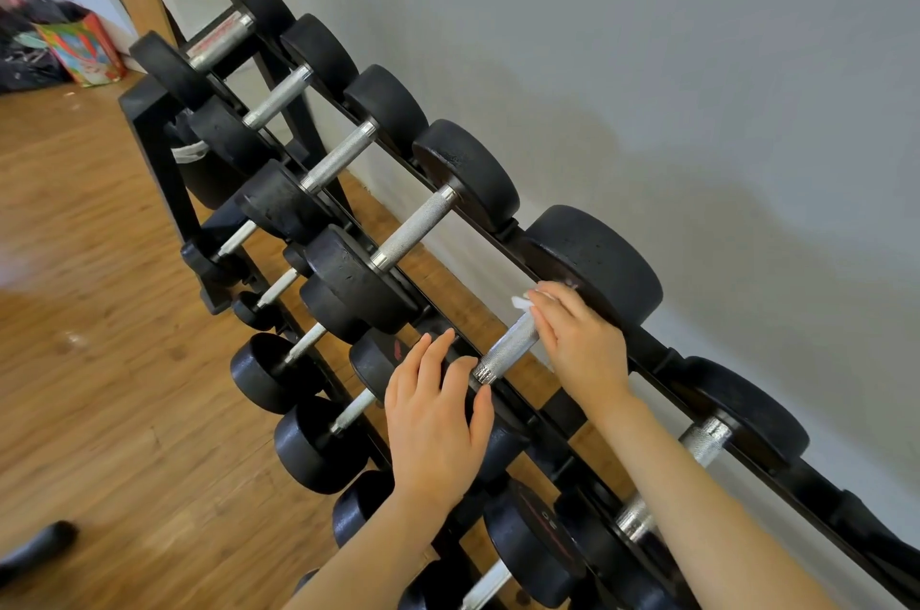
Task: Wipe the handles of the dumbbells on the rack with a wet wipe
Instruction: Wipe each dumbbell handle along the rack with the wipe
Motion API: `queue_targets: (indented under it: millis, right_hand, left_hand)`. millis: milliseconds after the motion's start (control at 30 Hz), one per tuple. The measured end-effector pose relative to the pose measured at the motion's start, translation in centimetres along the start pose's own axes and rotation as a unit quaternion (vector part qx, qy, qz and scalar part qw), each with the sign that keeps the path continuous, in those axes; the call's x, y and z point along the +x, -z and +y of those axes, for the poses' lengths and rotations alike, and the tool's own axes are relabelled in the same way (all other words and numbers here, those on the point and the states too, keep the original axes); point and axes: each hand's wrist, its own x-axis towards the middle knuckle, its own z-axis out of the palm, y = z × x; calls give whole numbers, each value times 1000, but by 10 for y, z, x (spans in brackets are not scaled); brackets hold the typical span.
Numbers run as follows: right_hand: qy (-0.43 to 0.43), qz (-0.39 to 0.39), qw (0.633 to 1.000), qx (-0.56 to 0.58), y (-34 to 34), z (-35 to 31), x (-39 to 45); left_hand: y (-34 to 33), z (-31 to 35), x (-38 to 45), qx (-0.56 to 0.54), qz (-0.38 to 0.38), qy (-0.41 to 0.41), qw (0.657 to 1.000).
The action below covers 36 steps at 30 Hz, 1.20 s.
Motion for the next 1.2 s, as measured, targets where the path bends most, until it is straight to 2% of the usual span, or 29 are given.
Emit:
queue_targets:
  millis: [100,233,367,500,633,767,900,1033,1133,1200]
  right_hand:
    - [-4,4,1000,10,-1,-3,-1]
    - [49,-19,999,-1,-2,0,-3]
    - [4,-6,1000,23,-3,-3,-1]
    - [44,-20,999,18,-1,-4,1]
    - [-27,8,999,30,1,-8,4]
    - [35,-30,998,34,-3,-12,-1]
    - [9,-9,1000,25,1,-14,-5]
    - [63,-11,998,13,-3,-21,-15]
    - [19,23,999,39,-1,-16,-13]
    - [14,17,999,47,-4,-19,-15]
  left_hand:
    - [0,0,0,0,-2,3,1000]
    - [1,0,-1,-1,0,1,1000]
    - [1,1,0,2,1,0,1000]
    - [1,0,-1,2,-2,-1,1000]
    - [1,1,0,4,-6,3,1000]
    - [1,0,-1,1,-5,3,1000]
    - [0,1,-1,-2,-2,4,1000]
    - [0,0,-1,-5,1,0,1000]
    - [0,0,0,0,-5,6,1000]
    - [0,0,0,4,-7,6,1000]
